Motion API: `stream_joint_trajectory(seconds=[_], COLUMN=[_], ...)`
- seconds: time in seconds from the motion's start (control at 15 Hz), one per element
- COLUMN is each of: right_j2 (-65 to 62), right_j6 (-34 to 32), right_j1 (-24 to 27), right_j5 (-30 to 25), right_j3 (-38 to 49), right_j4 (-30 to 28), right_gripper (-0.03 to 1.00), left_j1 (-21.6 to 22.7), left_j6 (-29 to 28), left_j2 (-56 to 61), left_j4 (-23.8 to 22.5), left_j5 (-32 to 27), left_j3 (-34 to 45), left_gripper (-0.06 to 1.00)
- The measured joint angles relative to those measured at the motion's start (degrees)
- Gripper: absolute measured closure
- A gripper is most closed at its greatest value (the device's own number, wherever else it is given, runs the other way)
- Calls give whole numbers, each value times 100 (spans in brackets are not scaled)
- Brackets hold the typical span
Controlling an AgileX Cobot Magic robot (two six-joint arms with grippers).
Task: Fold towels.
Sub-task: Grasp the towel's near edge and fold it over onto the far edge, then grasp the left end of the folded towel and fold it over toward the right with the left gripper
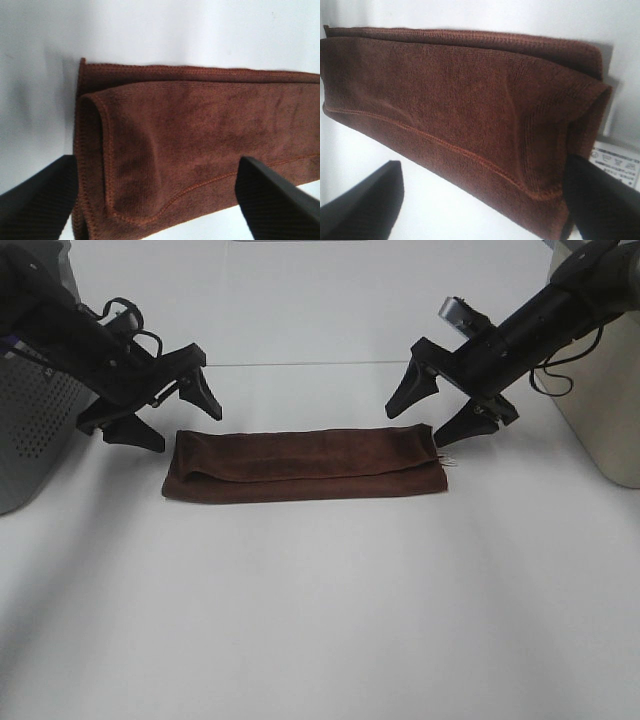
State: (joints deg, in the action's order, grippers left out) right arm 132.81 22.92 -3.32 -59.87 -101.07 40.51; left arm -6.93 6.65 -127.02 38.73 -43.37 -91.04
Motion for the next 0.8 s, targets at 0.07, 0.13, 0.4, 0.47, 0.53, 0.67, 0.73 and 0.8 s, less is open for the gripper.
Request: stream_joint_trajectory(seconds=[0.07,0.13,0.4,0.47,0.53,0.67,0.73,0.8], right_j2=[-103,-155,-160,-160,-160,-160,-160,-160], right_j6=[-80,-178,-395,-401,-407,-407,-407,-407], right_j1=[0,0,0,0,0,0,0,0], right_j5=[0,-6,-29,-46,-69,-69,-69,-69], right_j3=[-23,-23,-23,-23,-23,-23,-23,-23], right_j4=[-166,-332,-636,-642,-647,-647,-659,-665], right_gripper=[15,15,15,15,15,15,15,15], left_j1=[0,0,0,0,0,0,0,0], left_j6=[-92,-201,-355,-355,-355,-286,-132,-6], left_j2=[63,69,-241,-309,-367,-458,-498,-533], left_j4=[-183,-286,-424,-413,-361,-92,69,172], left_j5=[-80,-223,-424,-424,-418,-418,-418,-418], left_j3=[-6,-23,-23,-23,-23,-29,-29,-40], left_gripper=[13,13,13,13,13,18,22,26])
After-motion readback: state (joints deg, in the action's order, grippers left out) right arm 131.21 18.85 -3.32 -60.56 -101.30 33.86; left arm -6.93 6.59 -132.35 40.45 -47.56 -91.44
